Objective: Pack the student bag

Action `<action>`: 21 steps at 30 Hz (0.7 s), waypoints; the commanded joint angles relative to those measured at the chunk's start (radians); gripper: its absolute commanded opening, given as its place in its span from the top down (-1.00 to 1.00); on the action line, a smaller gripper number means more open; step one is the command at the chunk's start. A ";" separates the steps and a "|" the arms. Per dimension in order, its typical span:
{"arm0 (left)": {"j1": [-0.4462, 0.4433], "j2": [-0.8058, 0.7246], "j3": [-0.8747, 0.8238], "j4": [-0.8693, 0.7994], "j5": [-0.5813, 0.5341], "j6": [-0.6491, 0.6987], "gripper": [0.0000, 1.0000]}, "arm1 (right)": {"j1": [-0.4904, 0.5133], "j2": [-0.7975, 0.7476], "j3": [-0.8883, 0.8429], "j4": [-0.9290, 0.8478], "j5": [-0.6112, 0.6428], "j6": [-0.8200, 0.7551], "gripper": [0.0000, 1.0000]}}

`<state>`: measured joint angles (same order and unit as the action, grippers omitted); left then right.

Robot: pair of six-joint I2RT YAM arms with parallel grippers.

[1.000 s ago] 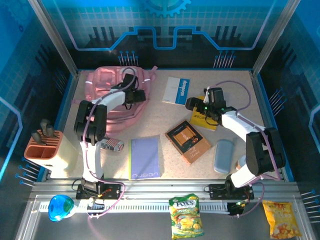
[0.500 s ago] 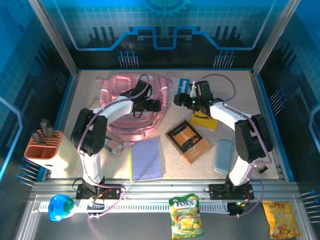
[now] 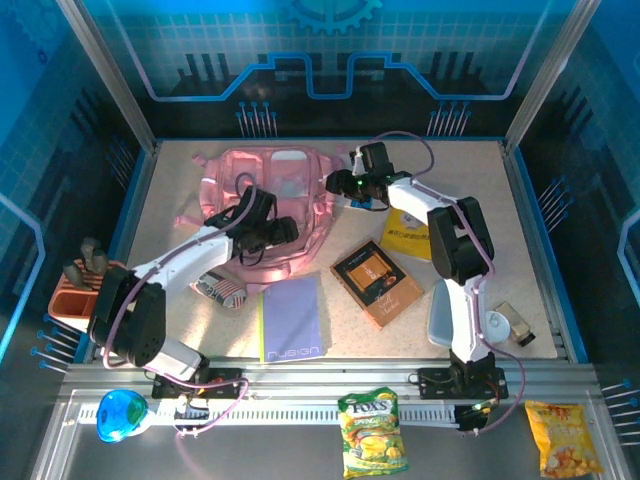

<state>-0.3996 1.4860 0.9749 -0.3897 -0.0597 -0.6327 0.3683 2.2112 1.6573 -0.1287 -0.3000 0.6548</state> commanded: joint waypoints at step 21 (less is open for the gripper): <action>0.111 0.203 0.048 0.109 -0.019 -0.054 -0.35 | -0.039 -0.017 -0.087 0.038 -0.025 0.013 0.99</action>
<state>-0.3126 1.6253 0.9730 -0.3336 -0.0658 -0.7219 0.3519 2.2894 1.6569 -0.0956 -0.3412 0.6537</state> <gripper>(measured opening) 0.675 0.070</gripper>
